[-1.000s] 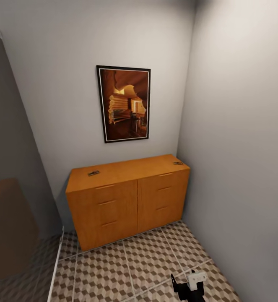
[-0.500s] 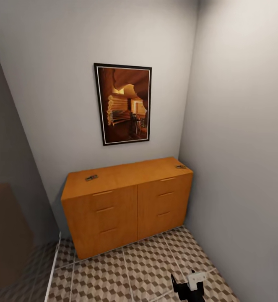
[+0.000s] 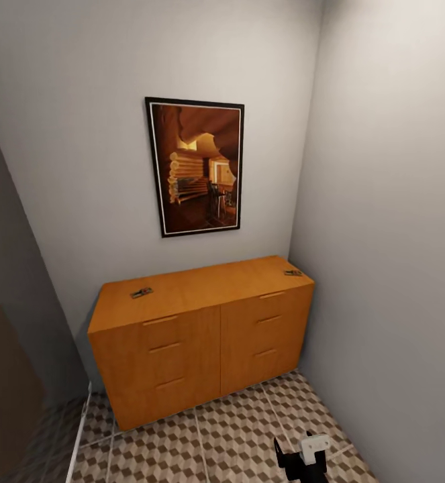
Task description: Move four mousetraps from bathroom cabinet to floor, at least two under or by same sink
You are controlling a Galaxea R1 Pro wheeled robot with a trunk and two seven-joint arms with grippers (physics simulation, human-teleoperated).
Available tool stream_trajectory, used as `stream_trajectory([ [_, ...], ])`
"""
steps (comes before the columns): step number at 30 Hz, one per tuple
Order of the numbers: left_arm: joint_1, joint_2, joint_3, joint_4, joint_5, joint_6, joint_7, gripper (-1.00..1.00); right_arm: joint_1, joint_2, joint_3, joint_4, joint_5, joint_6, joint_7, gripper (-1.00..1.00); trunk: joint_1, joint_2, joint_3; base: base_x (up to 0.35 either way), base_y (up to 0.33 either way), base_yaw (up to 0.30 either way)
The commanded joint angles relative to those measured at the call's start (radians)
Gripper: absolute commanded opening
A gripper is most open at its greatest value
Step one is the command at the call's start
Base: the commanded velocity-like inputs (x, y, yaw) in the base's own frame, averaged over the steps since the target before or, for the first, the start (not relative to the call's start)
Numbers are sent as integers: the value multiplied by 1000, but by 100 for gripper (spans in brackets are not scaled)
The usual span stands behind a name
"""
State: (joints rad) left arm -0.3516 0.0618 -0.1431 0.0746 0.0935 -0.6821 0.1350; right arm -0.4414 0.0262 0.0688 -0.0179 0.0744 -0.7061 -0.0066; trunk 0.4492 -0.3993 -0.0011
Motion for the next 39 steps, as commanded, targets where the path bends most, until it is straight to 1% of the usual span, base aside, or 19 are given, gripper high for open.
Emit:
stream_trajectory([
  [1,-1,0,-9,4,9,-5,0,100,0,0,6,1,-2,-3,-1,100,1,-1,0,214,0,0],
  [8,-1,0,-9,4,9,-6,0,100,0,0,6,1,-3,-3,0,100,1,-1,2,214,0,-63],
  [23,-1,0,-9,4,9,-5,0,100,0,0,6,1,-2,-3,0,100,1,-1,19,188,0,-206],
  [28,-1,0,-9,4,9,-5,0,100,0,0,6,1,-2,-3,0,100,1,-1,25,95,0,-218],
  [39,-1,0,-9,4,9,-6,0,100,0,0,6,1,-3,-3,0,100,1,-1,38,16,0,-218],
])
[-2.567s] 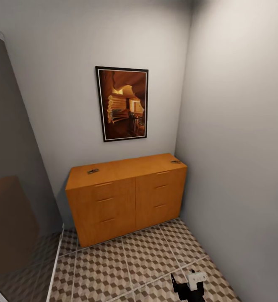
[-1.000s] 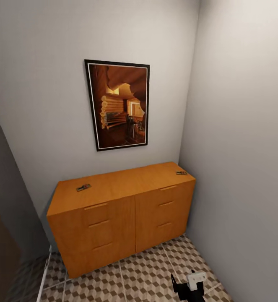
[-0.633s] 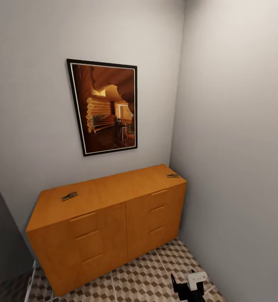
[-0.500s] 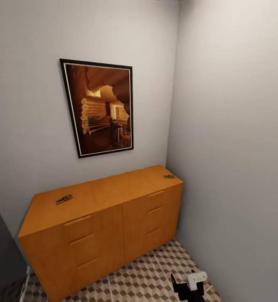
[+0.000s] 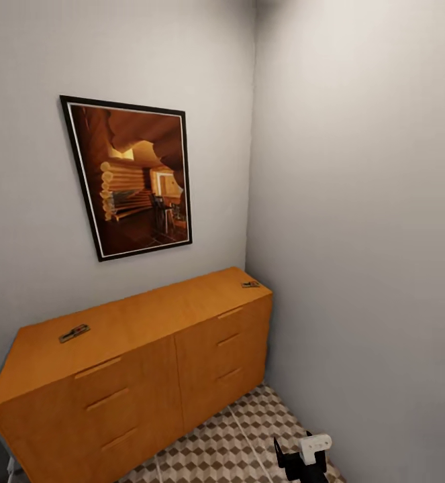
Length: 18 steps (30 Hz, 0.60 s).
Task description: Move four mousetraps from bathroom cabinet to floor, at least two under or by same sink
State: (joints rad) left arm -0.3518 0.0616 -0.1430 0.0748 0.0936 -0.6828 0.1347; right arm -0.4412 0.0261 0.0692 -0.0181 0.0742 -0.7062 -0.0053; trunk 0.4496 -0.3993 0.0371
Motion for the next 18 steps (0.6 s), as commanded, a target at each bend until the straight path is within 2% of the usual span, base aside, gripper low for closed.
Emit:
stream_trajectory([
  [1,-1,0,-9,3,9,-6,0,100,-1,0,6,1,-2,-2,-1,100,0,-1,1,3,0,-218],
  [18,-1,1,-9,3,9,-5,0,100,-1,0,6,1,-2,-2,-1,100,0,-1,21,0,11,-218],
])
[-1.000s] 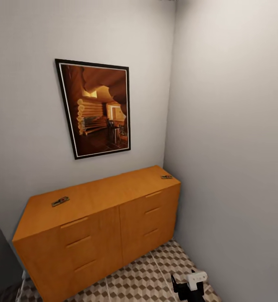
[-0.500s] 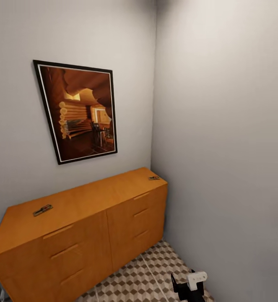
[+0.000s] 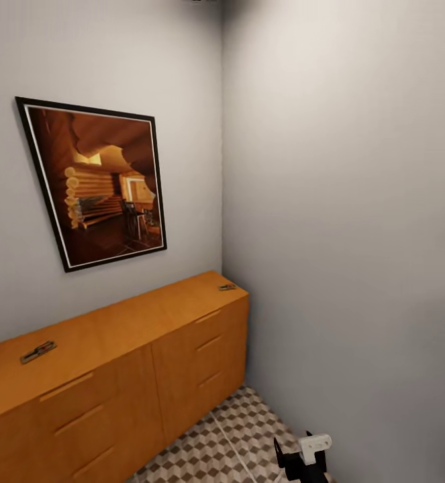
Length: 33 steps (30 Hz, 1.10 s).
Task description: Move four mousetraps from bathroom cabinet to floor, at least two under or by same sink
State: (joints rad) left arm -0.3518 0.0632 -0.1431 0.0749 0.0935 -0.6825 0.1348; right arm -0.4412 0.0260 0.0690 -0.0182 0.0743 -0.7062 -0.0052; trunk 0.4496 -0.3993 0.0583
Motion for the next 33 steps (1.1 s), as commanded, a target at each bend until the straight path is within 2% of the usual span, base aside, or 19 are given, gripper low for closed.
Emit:
stream_trajectory([
  [1,-1,0,-9,3,9,-6,0,100,-1,0,6,1,-2,-3,-1,100,0,-1,1,0,86,-218],
  [21,-1,0,-9,3,9,-6,-2,100,-1,0,5,1,-2,-3,-2,100,0,-1,24,25,131,-216],
  [33,-1,0,-9,3,9,-6,-3,100,-1,0,5,1,-2,-3,-2,100,0,-1,25,158,141,-65],
])
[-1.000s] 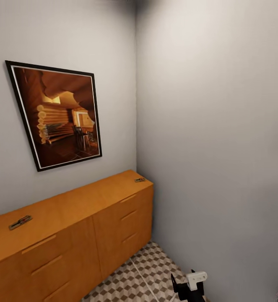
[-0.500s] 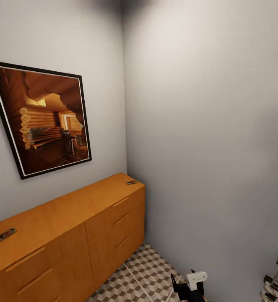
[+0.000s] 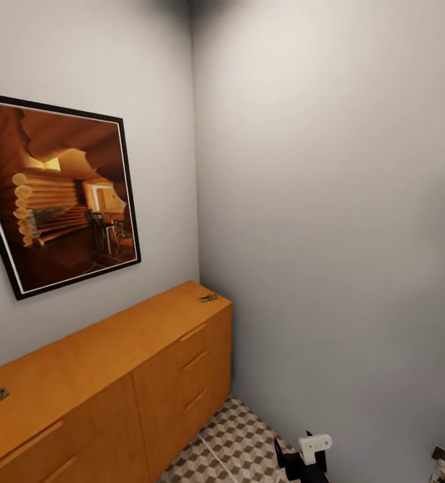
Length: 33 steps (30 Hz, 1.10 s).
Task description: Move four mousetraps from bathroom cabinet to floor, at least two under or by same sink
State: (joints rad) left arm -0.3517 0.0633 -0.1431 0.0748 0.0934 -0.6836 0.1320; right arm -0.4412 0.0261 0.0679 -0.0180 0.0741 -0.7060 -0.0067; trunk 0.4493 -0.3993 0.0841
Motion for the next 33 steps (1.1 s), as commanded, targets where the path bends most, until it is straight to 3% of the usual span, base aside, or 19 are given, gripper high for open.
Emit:
stream_trajectory([
  [1,-1,0,-9,3,9,-5,0,100,-1,0,6,1,-2,-3,-1,100,1,-1,-1,190,141,-65],
  [16,-1,0,-9,3,9,-5,0,100,-1,0,6,1,-2,-3,-1,100,1,-1,-21,85,62,-102],
  [33,-1,0,-9,3,9,-5,0,100,-1,-15,7,3,-2,4,-2,100,1,-1,-24,1,1,-13],
])
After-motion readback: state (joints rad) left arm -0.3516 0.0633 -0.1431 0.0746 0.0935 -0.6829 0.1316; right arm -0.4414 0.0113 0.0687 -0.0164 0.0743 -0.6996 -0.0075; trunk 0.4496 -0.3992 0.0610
